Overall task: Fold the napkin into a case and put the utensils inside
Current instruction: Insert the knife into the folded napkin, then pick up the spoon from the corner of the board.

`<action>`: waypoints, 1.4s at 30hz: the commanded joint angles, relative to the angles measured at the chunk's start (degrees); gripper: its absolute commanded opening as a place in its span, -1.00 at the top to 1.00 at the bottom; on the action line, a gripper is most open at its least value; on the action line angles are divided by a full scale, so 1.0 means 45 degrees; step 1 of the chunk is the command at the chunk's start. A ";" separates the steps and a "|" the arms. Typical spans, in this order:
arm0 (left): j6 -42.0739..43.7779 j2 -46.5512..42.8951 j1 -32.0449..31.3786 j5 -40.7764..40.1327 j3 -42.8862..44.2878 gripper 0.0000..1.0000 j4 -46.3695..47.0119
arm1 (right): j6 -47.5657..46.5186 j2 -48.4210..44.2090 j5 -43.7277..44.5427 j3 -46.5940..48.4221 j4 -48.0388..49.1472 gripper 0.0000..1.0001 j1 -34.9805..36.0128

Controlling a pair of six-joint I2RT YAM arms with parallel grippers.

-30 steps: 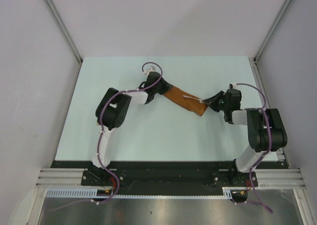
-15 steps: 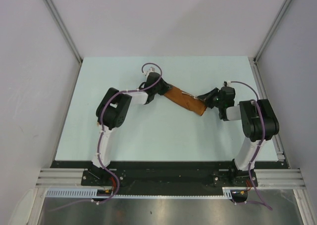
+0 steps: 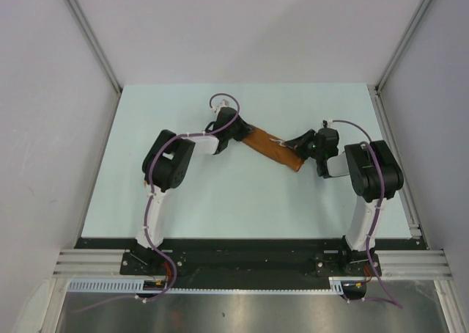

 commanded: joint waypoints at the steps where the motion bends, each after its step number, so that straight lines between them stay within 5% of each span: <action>1: 0.0320 -0.0341 0.0198 0.0771 0.0276 0.99 0.0122 | -0.0303 -0.0548 0.0473 0.0246 -0.0250 0.57 0.0101; 3: 0.0690 -0.0634 0.0295 0.1646 0.0198 0.86 0.0005 | -0.0768 -0.1229 0.0531 0.0245 -0.0877 0.22 0.0139; 4: 0.0866 -0.0848 0.0373 0.1884 0.0082 0.57 0.0082 | -0.1023 -0.1543 0.0725 0.0516 -0.2041 0.11 0.0159; 8: 0.2270 -0.3360 0.0628 0.2102 -0.0738 0.07 -0.1161 | -0.2584 -0.2853 0.0980 0.1568 -0.5403 -0.36 0.0101; 10: 0.3612 -0.4478 0.0803 0.1462 -0.0760 -0.16 -0.3598 | -0.3713 -0.3322 0.1155 0.2352 -0.7934 -0.47 0.0081; 15: 0.5788 -0.7658 0.1232 -0.2014 -0.0581 -0.26 -1.1557 | -0.5672 -0.3576 0.2263 0.4521 -1.2786 -0.99 0.0393; 21: 0.5694 -1.1178 0.2850 -0.5082 -0.4485 -0.23 -1.5827 | -0.6357 -0.5957 0.4025 0.3315 -1.3789 -0.99 0.1369; 24: 0.4990 -1.2216 0.3652 -0.5593 -0.6147 -0.22 -1.6399 | -0.6572 -0.7110 0.3854 0.2864 -1.3519 -0.99 0.2383; 30: 0.4207 -1.2062 0.5487 -0.5069 -0.8355 -0.07 -1.5389 | -0.6689 -0.8049 0.2818 0.2199 -1.2874 -0.99 0.4024; 42: 0.5886 -0.9897 0.6156 -0.5087 -0.8591 0.17 -1.1813 | -0.7081 -0.8948 0.2856 0.2043 -1.3283 -0.99 0.4300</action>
